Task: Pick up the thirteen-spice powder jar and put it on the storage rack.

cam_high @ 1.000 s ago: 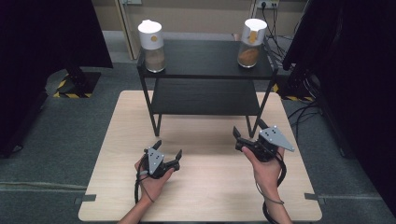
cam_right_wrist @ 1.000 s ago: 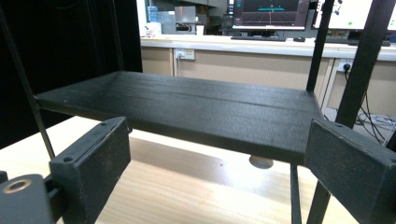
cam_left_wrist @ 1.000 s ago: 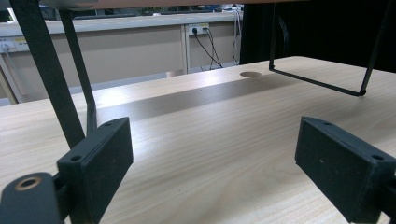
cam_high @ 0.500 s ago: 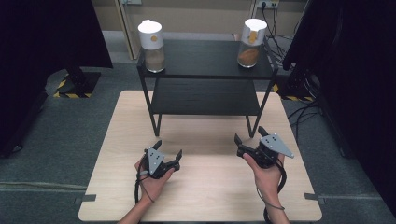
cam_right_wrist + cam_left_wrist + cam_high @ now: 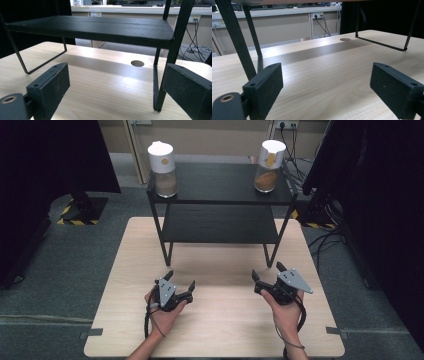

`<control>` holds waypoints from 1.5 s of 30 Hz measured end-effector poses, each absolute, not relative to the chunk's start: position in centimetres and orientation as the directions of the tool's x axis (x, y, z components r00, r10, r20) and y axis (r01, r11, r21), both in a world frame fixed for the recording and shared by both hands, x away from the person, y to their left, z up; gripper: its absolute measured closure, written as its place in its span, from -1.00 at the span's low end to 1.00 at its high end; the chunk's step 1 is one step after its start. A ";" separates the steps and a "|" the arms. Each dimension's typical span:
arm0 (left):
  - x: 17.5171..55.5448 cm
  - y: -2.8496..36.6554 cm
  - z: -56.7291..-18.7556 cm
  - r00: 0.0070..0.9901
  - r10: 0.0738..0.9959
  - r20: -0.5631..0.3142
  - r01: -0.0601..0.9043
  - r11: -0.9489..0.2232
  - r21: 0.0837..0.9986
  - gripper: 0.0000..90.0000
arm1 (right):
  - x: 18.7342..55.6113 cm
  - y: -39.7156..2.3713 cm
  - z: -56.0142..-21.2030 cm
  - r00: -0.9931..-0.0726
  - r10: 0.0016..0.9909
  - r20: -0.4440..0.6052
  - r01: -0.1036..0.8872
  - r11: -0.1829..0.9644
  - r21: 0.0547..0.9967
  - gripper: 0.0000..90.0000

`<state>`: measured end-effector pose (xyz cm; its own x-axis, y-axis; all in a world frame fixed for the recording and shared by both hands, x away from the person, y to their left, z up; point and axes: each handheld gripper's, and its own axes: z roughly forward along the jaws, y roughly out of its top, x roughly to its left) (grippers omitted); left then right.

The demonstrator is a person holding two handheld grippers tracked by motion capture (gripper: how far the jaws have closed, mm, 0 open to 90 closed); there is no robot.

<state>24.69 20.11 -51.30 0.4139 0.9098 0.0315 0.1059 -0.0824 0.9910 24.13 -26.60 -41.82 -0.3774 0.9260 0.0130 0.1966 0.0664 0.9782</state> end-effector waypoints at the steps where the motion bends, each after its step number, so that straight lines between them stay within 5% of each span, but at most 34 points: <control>1: 24.7 20.1 -51.3 0.414 0.910 0.031 0.105 -0.082 0.991 -0.75 | 24.1 -26.6 -41.9 -0.375 0.927 0.014 0.201 0.066 0.977 -0.84; 45: 24.7 20.0 -51.3 0.413 0.910 0.030 0.106 -0.080 0.991 -0.75 | 22.8 -27.9 -45.9 -0.346 0.938 0.016 0.293 0.092 0.952 -0.84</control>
